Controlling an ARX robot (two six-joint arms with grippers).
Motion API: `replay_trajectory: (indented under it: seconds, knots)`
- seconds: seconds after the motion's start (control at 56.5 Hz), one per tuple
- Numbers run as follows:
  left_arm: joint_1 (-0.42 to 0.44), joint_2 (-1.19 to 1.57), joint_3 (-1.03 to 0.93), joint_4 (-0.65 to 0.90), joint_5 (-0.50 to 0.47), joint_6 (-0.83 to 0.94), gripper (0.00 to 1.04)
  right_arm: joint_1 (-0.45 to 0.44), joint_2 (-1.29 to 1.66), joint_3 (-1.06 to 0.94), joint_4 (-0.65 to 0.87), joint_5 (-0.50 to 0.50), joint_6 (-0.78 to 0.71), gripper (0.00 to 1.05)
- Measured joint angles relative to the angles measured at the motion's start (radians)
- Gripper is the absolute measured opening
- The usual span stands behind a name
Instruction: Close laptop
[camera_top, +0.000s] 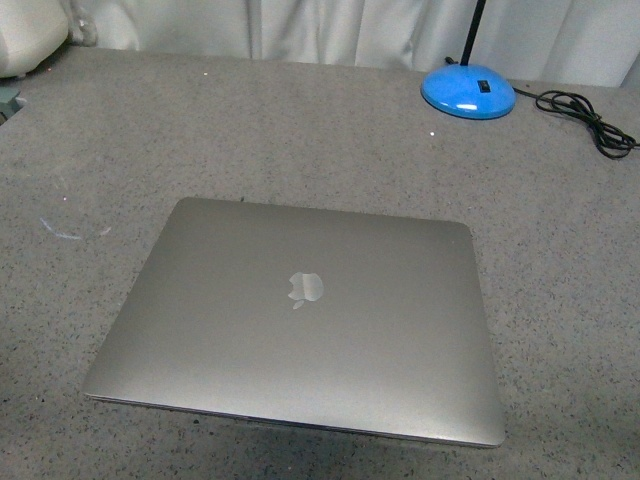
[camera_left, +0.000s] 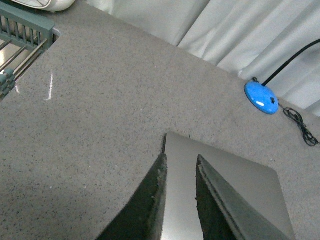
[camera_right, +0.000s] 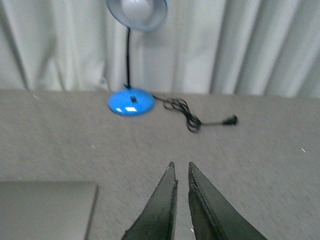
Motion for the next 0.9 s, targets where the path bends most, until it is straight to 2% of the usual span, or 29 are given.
replay_trajectory:
  seconds: [0.035,0.088,0.159,0.425,0.531,0.584,0.637,0.743,0.903]
  knots:
    - [-0.018,-0.018,-0.052,0.13,-0.069,0.043,0.13,-0.021,-0.023,-0.026,0.077,-0.088,-0.003,0.01]
    - [-0.042,-0.043,-0.113,0.261,-0.117,0.105,0.04,-0.051,-0.051,-0.046,0.101,-0.147,-0.009,0.01]
    - [-0.073,-0.079,-0.148,0.33,-0.152,0.154,0.04,-0.092,-0.084,-0.065,0.079,-0.189,-0.01,0.01]
    - [-0.156,-0.185,-0.199,0.294,-0.232,0.201,0.04,-0.202,-0.203,-0.108,0.021,-0.296,-0.01,0.01]
    - [-0.246,-0.225,-0.211,0.267,-0.342,0.206,0.04,-0.233,-0.248,-0.107,-0.023,-0.326,-0.01,0.01]
    - [-0.271,-0.241,-0.217,0.257,-0.342,0.209,0.04,-0.268,-0.274,-0.108,-0.045,-0.366,-0.01,0.01]
    - [-0.277,-0.256,-0.221,0.248,-0.346,0.21,0.04,-0.32,-0.296,-0.108,-0.068,-0.443,-0.011,0.01]
    - [-0.278,-0.285,-0.23,0.227,-0.354,0.211,0.04,-0.359,-0.328,-0.108,-0.099,-0.448,-0.01,0.01]
    - [-0.279,-0.327,-0.25,0.227,-0.352,0.211,0.04,-0.365,-0.369,-0.108,-0.14,-0.451,-0.01,0.01]
